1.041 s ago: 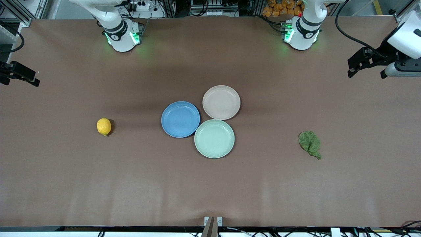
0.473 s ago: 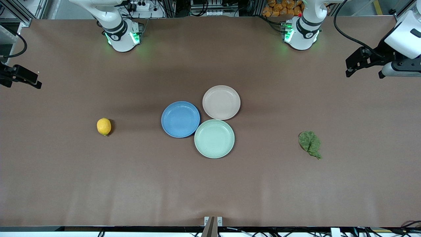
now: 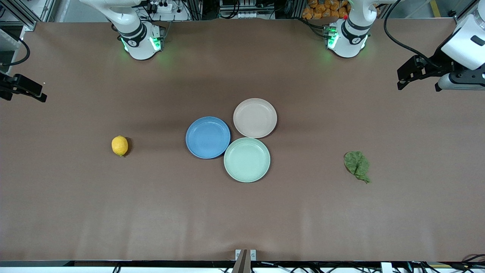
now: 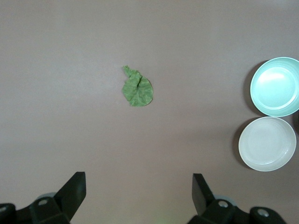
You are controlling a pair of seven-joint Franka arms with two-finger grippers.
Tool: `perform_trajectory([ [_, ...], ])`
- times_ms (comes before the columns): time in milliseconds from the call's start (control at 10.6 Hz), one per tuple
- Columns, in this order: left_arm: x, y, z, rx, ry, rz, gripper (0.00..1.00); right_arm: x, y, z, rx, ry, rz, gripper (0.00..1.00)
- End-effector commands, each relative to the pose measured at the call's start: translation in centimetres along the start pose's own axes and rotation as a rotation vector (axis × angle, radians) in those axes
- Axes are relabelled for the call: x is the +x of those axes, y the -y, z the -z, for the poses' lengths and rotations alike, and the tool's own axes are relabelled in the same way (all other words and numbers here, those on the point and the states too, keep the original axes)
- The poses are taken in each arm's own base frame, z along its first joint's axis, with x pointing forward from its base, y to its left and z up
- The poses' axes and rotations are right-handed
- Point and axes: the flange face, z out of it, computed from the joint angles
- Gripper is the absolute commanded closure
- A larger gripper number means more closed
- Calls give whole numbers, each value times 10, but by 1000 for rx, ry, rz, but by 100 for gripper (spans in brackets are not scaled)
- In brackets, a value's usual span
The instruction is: Pick lemon and lettuce from blue and beige plates
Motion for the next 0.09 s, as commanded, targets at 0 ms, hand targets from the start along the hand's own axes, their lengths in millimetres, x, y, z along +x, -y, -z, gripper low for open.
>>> perform_trajectory([
  [0, 1, -1, 5, 16, 1, 9, 0, -1, 2, 3, -7, 27, -18, 0],
])
